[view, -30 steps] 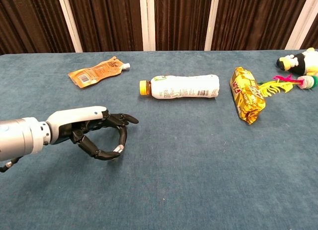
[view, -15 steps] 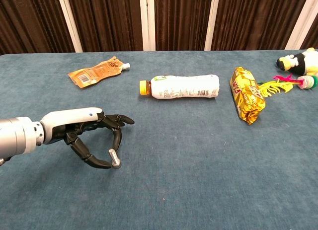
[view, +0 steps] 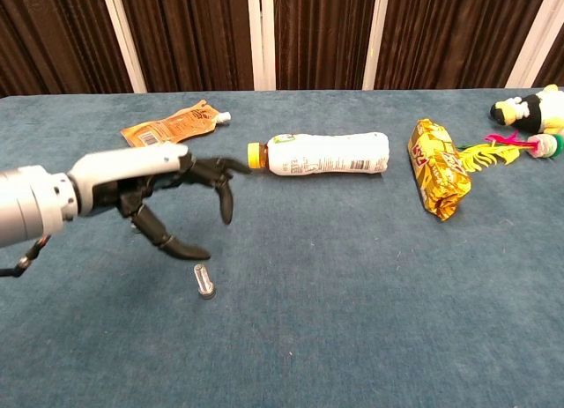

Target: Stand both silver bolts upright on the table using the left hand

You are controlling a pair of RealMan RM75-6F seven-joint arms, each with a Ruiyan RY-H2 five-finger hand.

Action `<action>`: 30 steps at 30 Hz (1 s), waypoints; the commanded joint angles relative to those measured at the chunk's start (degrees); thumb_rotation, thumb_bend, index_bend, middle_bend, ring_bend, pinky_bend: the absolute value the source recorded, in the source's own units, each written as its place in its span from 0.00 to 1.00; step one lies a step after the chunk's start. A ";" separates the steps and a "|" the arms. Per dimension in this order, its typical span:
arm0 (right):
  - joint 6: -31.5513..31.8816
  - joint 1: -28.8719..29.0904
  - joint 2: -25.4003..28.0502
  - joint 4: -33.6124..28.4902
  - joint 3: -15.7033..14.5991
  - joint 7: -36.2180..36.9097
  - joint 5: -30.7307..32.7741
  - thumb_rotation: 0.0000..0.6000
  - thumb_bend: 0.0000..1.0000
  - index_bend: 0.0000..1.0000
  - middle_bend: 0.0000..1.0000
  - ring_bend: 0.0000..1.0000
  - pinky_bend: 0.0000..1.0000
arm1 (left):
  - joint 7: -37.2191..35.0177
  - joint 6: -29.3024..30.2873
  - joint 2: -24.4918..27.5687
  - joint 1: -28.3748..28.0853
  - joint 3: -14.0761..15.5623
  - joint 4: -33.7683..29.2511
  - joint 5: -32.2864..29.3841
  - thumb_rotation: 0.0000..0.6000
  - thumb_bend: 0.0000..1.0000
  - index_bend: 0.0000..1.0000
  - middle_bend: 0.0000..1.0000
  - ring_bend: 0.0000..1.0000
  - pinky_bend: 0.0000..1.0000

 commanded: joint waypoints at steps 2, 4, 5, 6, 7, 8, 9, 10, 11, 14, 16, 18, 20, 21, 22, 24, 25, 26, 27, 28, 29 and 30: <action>0.62 -0.21 0.10 -0.38 -0.07 -0.39 -0.37 1.00 0.07 0.18 0.07 0.02 0.00 | 1.67 4.99 4.72 -0.58 -3.89 -9.85 1.89 1.00 0.30 0.48 0.01 0.00 0.00; 0.90 -0.32 0.23 -0.57 -0.10 -0.35 -0.61 1.00 0.07 0.18 0.07 0.02 0.00 | 4.25 9.23 8.61 0.28 -5.50 -14.99 4.37 1.00 0.30 0.48 0.01 0.00 0.00; 1.04 -0.36 0.31 -0.67 -0.12 -0.33 -0.77 1.00 0.07 0.18 0.07 0.02 0.00 | 6.67 10.94 10.66 1.16 -5.59 -17.14 5.19 1.00 0.30 0.48 0.02 0.00 0.00; 1.11 -0.41 0.36 -0.73 -0.22 -0.34 -0.90 1.00 0.07 0.18 0.07 0.02 0.00 | 10.05 12.81 12.59 2.17 -5.67 -18.86 6.08 1.00 0.30 0.47 0.02 0.00 0.00; 1.19 -0.43 0.35 -0.73 -0.28 -0.37 -1.05 1.00 0.07 0.18 0.07 0.02 0.00 | 14.97 15.01 14.62 3.56 -5.81 -20.28 6.69 1.00 0.30 0.46 0.01 0.00 0.00; 1.24 -0.43 0.34 -0.73 -0.34 -0.41 -1.20 1.00 0.07 0.18 0.07 0.02 0.00 | 22.24 17.90 16.57 5.57 -6.20 -21.57 6.52 1.00 0.30 0.44 0.01 0.00 0.00; 1.24 -0.43 0.36 -0.76 -0.44 -0.44 -1.35 1.00 0.07 0.18 0.07 0.02 0.00 | 30.24 21.15 18.21 7.72 -6.57 -22.93 6.60 1.00 0.30 0.43 0.01 0.00 0.00; 1.27 -0.44 0.44 -0.90 -0.50 -0.46 -1.51 1.00 0.07 0.18 0.07 0.02 0.00 | 38.81 25.20 20.21 10.56 -6.56 -24.97 7.18 1.00 0.30 0.42 0.01 0.00 0.00; 1.30 -0.44 0.47 -0.97 -0.55 -0.51 -1.61 1.00 0.07 0.18 0.07 0.02 0.00 | 43.68 28.01 21.83 12.86 -6.23 -26.57 7.42 1.00 0.30 0.42 0.01 0.00 0.00; 1.04 -0.37 0.82 -1.11 -0.88 -0.42 -2.15 1.00 0.07 0.18 0.07 0.02 0.00 | 53.25 39.08 29.59 24.06 -2.08 -28.97 7.05 1.00 0.30 0.42 0.02 0.00 0.00; 0.79 -0.33 1.19 -1.30 -1.13 -0.01 -2.60 1.00 0.07 0.18 0.07 0.02 0.00 | 51.93 42.07 31.08 27.42 -0.12 -28.59 7.54 1.00 0.30 0.41 0.02 0.00 0.00; 0.72 -0.29 1.50 -1.33 -1.36 0.46 -3.25 1.00 0.07 0.18 0.07 0.02 0.00 | 48.87 44.11 31.69 29.93 1.42 -27.35 7.29 1.00 0.30 0.40 0.03 0.00 0.00; 0.85 -0.26 1.75 -1.14 -1.54 0.78 -3.93 1.00 0.07 0.18 0.07 0.02 0.00 | 43.61 46.25 31.99 32.60 2.95 -25.37 6.61 1.00 0.30 0.40 0.04 0.00 0.00; 0.88 -0.24 1.85 -1.05 -1.63 0.93 -4.22 1.00 0.07 0.18 0.07 0.02 0.00 | 41.43 46.86 32.01 33.47 3.44 -24.47 6.31 1.00 0.30 0.40 0.04 0.00 0.00; 0.89 -0.20 2.06 -0.94 -1.79 1.37 -4.75 1.00 0.07 0.18 0.07 0.02 0.00 | 38.18 47.52 32.03 34.66 4.19 -23.17 5.90 1.00 0.30 0.40 0.04 0.00 0.00; 0.80 -0.11 2.58 -0.65 -2.17 2.77 -5.94 1.00 0.07 0.18 0.07 0.02 0.00 | 31.93 48.75 31.75 37.01 5.56 -20.63 4.89 1.00 0.30 0.40 0.04 0.00 0.00; 0.72 -0.05 2.84 -0.43 -2.36 3.36 -6.46 1.00 0.07 0.18 0.07 0.02 0.00 | 29.80 49.42 31.30 37.92 5.83 -18.94 4.54 1.00 0.30 0.40 0.04 0.00 0.00; 0.69 -0.02 3.00 -0.22 -2.48 3.58 -6.77 1.00 0.07 0.18 0.07 0.02 0.00 | 28.77 49.65 30.86 38.49 5.98 -17.68 4.02 1.00 0.30 0.40 0.04 0.00 0.00; 0.68 -0.03 3.18 0.12 -2.73 3.69 -7.19 1.00 0.07 0.18 0.07 0.02 0.00 | 27.30 49.63 30.10 39.20 6.23 -15.91 3.22 1.00 0.30 0.39 0.03 0.00 0.00; 0.59 0.08 3.31 0.47 -2.83 3.61 -7.46 1.00 0.07 0.18 0.07 0.02 0.00 | 25.72 49.42 29.30 39.62 6.29 -14.38 2.59 1.00 0.30 0.39 0.03 0.00 0.00; 0.50 0.19 3.35 0.79 -2.94 3.39 -7.68 1.00 0.07 0.18 0.07 0.02 0.00 | 24.13 48.94 28.49 39.89 6.24 -12.97 1.77 1.00 0.30 0.39 0.03 0.00 0.00; 0.49 0.25 3.36 0.96 -3.00 3.27 -7.85 1.00 0.07 0.18 0.07 0.02 0.00 | 23.17 48.55 27.96 39.98 6.13 -12.05 1.19 1.00 0.30 0.38 0.03 0.00 0.00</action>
